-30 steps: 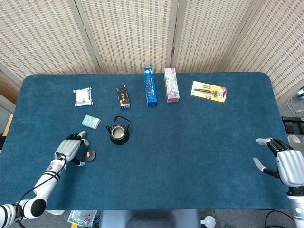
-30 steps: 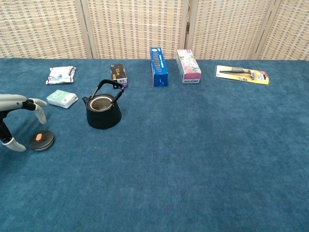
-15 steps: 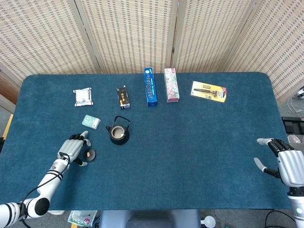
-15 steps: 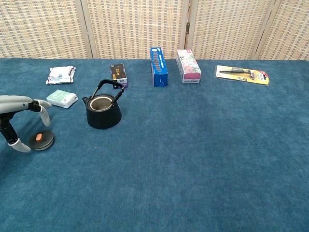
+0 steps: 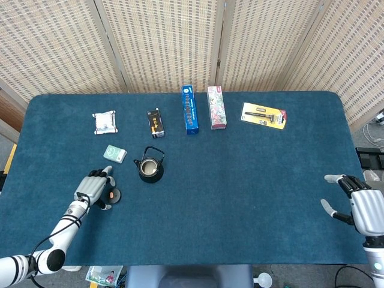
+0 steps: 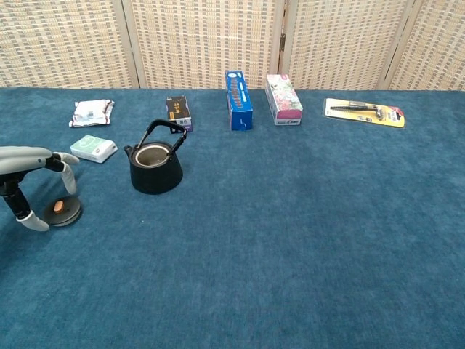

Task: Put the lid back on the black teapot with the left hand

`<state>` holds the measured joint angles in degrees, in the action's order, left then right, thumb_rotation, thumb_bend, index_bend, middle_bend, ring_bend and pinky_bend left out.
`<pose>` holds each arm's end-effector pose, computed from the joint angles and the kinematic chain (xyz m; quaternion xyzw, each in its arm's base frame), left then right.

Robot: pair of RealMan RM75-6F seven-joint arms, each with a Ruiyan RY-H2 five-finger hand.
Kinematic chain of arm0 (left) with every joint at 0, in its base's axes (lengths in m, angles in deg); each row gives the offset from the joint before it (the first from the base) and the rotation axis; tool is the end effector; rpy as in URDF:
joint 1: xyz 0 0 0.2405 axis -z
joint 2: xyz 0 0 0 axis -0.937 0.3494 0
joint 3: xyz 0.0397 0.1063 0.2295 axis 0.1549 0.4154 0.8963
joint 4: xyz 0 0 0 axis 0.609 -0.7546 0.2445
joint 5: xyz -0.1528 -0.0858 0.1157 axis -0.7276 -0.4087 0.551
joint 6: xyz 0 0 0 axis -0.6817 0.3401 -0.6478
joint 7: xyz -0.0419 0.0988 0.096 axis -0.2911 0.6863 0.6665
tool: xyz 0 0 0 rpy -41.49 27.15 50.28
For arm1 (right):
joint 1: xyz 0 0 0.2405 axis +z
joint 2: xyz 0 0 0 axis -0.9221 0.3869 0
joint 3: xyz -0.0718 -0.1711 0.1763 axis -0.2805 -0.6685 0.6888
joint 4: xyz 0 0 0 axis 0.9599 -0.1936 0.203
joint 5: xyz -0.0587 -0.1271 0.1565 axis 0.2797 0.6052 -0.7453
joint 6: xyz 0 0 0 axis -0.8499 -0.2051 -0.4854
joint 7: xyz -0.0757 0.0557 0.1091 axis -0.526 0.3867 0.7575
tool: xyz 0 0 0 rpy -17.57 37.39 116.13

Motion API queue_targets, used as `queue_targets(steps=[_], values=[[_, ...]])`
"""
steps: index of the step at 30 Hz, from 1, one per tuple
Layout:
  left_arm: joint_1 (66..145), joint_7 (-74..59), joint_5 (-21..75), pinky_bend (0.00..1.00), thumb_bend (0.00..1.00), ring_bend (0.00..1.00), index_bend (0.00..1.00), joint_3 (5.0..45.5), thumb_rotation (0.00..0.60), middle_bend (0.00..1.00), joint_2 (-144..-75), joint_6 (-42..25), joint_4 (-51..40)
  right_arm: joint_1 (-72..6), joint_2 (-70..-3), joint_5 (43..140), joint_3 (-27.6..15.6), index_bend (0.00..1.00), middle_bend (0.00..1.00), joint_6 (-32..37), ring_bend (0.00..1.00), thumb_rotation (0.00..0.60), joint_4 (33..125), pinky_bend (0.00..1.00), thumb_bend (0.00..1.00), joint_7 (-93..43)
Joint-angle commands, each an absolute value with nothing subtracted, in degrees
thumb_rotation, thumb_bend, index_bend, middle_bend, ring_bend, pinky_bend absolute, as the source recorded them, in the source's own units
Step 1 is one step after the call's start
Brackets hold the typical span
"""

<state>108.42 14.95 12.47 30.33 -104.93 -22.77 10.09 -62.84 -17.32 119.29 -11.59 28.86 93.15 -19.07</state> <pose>-0.2471 0.3223 0.0190 -0.7126 -0.4782 -0.2127 0.4671 -0.3082 -0.1847 0.1795 0.5811 -0.3527 0.4528 0.5769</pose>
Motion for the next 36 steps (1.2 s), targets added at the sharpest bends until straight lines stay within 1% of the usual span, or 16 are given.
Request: queue_targets(steps=[1, 10, 20, 31, 36], values=[[108.58, 15.09, 12.34, 0.03, 0.07, 0.0, 0.33, 30.36, 0.6, 0.0, -105.16, -22.79, 10.02, -62.84, -17.31, 119.27, -11.58, 0.32, 0.38, 28.87, 0.33, 0.6, 93.16, 0.48, 0.26, -19.08], [108.64, 14.67, 12.26, 0.03, 0.07, 0.0, 0.34, 29.91, 0.6, 0.0, -106.43, -21.75, 9.16, -62.85, -17.3, 119.3, -11.59, 0.32, 0.38, 28.87, 0.33, 0.6, 93.15, 0.48, 0.26, -18.95], [108.75, 16.25, 11.49, 0.03, 0.07, 0.0, 0.36, 30.29, 0.6, 0.0, -107.0, -20.94, 8.92, -62.83, -17.26, 119.22, -11.55, 0.32, 0.38, 28.81, 0.33, 0.6, 93.17, 0.48, 0.26, -18.99], [108.73, 16.21, 11.1, 0.03, 0.07, 0.0, 0.4, 30.11, 0.6, 0.0, -107.68, -20.77, 8.26, -62.84, -17.24, 119.18, -11.54, 0.32, 0.38, 28.79, 0.33, 0.6, 93.16, 0.48, 0.26, -18.89], [108.54, 16.15, 11.01, 0.03, 0.07, 0.0, 0.43, 30.01, 0.6, 0.0, -108.02, -20.37, 7.91, -62.83, -17.22, 119.12, -11.5, 0.32, 0.38, 28.78, 0.33, 0.6, 93.16, 0.48, 0.26, -18.85]])
